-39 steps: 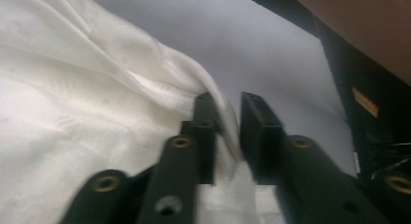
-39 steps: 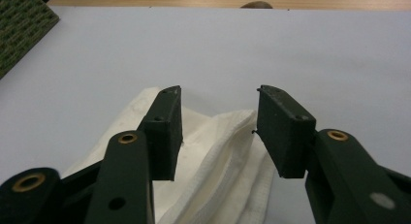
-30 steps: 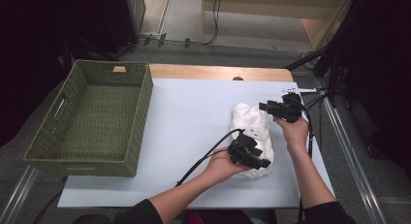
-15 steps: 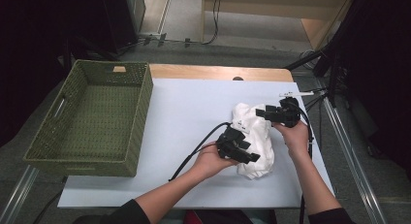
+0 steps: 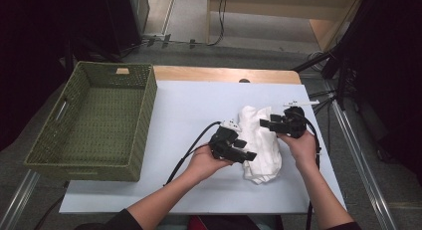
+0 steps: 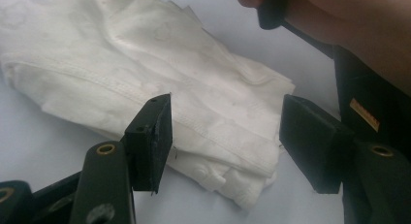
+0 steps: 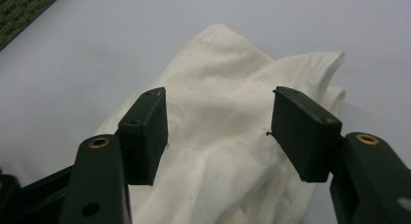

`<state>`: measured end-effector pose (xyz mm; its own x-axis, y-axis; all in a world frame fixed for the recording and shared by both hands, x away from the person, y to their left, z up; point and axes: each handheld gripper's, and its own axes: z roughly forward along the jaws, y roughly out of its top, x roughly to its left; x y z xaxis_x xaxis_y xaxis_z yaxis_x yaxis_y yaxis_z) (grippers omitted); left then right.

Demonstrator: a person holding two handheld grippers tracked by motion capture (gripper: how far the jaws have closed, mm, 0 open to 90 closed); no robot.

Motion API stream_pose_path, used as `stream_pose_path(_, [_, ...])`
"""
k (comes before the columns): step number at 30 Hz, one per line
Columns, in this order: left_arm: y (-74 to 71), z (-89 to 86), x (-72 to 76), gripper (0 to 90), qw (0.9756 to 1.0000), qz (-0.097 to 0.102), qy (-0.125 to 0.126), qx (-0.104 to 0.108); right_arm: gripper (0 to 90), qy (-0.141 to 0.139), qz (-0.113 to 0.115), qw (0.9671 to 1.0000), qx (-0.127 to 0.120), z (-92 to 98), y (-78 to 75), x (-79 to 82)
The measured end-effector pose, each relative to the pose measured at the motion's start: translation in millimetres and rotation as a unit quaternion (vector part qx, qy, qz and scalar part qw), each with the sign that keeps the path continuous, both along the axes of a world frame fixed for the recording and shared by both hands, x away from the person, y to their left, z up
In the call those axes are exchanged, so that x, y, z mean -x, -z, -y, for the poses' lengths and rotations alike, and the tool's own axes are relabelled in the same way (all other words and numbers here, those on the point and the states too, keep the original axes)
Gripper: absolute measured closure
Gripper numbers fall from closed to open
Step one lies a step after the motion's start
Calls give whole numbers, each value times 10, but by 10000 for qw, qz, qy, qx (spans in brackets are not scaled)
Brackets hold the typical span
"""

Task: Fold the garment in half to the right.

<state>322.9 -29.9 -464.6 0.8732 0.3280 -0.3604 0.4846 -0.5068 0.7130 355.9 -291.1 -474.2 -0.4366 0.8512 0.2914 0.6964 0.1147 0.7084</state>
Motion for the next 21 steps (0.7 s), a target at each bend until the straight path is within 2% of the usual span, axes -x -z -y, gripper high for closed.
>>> stream_pose_path(7, [-40,-119,-79,369,9998,38,-165,75,364,-99,8,9999,-35,-28,-2,158])
stream_pose_path(14, [-32,-209,-132,369,9996,90,-270,5,364,-217,27,9997,48,-77,9,267])
stream_pose_path(21, [-35,-262,-178,369,9991,126,-394,7,364,-192,20,9998,105,-48,31,365])
